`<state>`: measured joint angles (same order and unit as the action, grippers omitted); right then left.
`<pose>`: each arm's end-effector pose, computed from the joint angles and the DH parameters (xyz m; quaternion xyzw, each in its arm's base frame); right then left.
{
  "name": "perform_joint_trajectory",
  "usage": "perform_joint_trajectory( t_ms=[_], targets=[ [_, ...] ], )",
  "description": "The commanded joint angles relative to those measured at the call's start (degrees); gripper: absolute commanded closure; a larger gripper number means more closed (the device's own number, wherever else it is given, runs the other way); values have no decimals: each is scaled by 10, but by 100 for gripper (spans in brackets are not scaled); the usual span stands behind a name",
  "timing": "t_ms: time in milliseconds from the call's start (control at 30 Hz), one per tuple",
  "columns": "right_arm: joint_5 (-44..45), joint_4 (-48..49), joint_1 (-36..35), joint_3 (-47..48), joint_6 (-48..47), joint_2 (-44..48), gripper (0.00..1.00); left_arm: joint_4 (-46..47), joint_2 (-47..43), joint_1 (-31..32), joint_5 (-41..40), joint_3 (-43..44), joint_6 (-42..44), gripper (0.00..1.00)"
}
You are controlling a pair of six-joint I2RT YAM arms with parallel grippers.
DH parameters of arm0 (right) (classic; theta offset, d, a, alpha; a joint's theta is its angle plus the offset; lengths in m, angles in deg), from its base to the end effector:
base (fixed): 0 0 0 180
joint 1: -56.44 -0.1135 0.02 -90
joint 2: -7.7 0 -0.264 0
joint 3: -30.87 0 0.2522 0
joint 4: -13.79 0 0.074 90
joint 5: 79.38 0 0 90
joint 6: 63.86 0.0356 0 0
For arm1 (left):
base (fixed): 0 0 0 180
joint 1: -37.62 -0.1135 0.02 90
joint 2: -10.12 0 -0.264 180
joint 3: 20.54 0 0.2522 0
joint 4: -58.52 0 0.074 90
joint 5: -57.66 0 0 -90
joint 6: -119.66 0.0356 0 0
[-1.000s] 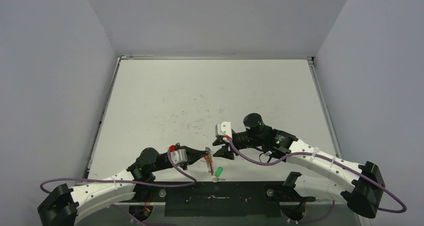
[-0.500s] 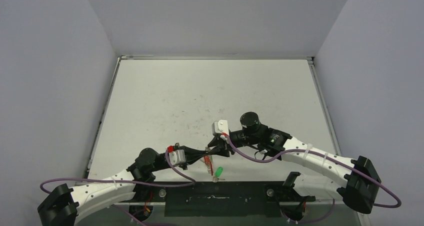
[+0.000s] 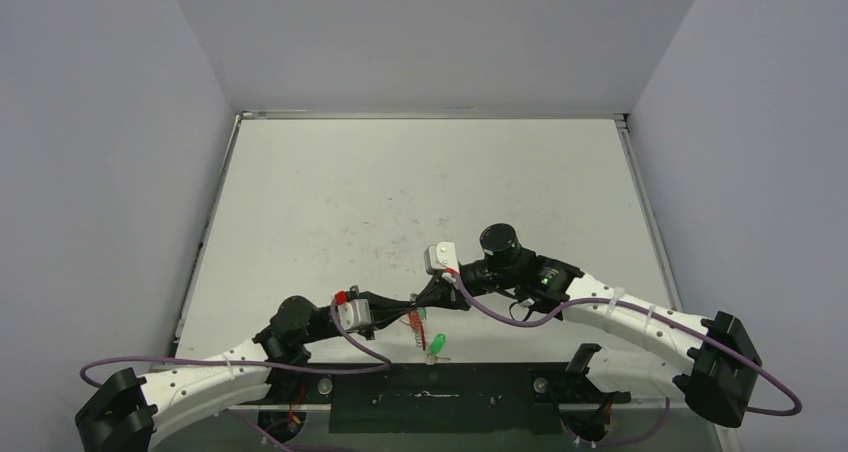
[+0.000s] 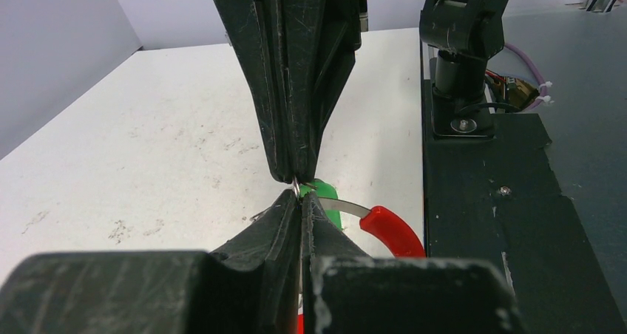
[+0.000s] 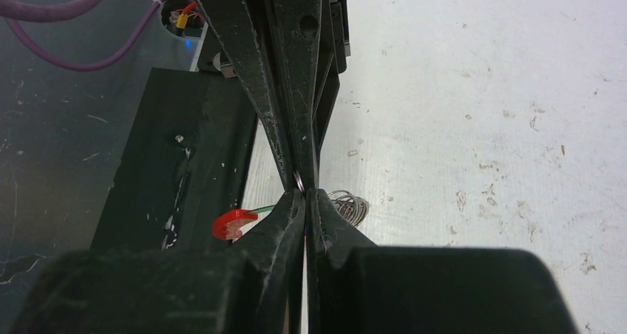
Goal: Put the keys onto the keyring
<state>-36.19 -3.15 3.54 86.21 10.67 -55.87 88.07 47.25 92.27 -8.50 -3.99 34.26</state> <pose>0.1247 0.2080 0.2720 -0.6114 0.5212 0.4754 0.3583 0.0756 -0.1314 0.2008 0.4507 0.4749 -0.4362 0.6173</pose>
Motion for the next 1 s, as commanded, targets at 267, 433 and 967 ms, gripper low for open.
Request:
perform_joint_trajectory(
  t_ms=[267, 433, 967],
  targets=[
    [-3, -1, 1, 6, -25, -14, 67, 37, -17, 2, -1, 10, -6, 100],
    [-3, 1, 2, 8, -25, -19, 74, 31, -17, 2, 2, 13, -6, 100],
    [4, -15, 1, 16, -22, -5, 100, 13, -21, 2, -3, 15, -4, 100]
  ],
)
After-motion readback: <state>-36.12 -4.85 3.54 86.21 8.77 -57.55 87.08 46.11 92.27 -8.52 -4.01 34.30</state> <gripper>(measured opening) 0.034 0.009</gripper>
